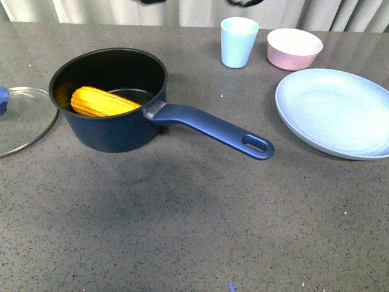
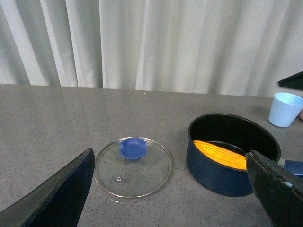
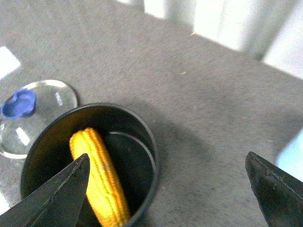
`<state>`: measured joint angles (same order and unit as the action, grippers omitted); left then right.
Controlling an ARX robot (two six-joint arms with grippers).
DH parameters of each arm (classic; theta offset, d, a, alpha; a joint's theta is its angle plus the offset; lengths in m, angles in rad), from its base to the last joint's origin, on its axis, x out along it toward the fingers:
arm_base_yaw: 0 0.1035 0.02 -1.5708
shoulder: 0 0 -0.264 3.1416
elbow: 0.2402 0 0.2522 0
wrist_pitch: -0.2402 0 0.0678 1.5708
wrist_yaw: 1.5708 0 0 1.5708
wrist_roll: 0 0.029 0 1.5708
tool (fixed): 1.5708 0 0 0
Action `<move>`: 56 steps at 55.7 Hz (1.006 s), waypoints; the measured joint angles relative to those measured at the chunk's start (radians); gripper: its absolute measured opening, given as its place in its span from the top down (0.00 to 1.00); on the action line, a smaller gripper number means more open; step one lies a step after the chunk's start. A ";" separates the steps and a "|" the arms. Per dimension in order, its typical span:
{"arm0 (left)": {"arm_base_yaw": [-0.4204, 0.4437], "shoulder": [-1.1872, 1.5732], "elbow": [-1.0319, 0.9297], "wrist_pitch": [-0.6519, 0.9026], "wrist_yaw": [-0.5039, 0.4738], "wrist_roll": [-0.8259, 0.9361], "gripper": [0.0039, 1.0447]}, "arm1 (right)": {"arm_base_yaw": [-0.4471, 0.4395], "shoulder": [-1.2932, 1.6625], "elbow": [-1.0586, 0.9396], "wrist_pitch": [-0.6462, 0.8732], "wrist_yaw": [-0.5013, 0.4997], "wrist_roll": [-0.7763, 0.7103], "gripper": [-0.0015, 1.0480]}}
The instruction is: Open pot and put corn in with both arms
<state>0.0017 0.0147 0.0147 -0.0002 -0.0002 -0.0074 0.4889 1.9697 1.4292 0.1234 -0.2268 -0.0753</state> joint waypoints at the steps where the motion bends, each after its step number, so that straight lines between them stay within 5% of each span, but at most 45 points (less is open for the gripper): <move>1: 0.000 0.000 0.000 0.000 0.000 0.000 0.08 | -0.012 -0.029 -0.031 0.019 0.007 0.005 0.09; 10: 0.000 0.000 0.000 0.000 0.000 0.000 0.08 | -0.093 -0.233 -0.248 0.118 0.045 0.034 0.09; 14: 0.000 0.000 0.000 0.000 0.002 0.000 0.08 | -0.084 -0.268 -0.364 0.381 0.351 0.053 0.20; 20: 0.000 0.000 0.000 0.000 0.000 0.000 0.08 | -0.109 -0.337 -0.570 0.633 0.557 0.060 0.37; 41: 0.000 0.000 0.000 0.000 0.000 0.000 0.08 | -0.263 -0.630 -1.017 0.791 0.448 0.064 0.97; 56: 0.000 0.000 0.000 0.000 0.000 0.000 0.08 | -0.341 -0.816 -1.196 0.788 0.372 0.068 0.98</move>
<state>0.0017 0.0147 0.0147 -0.0002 -0.0002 -0.0071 0.1478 1.1534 0.2329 0.9112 0.1448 -0.0078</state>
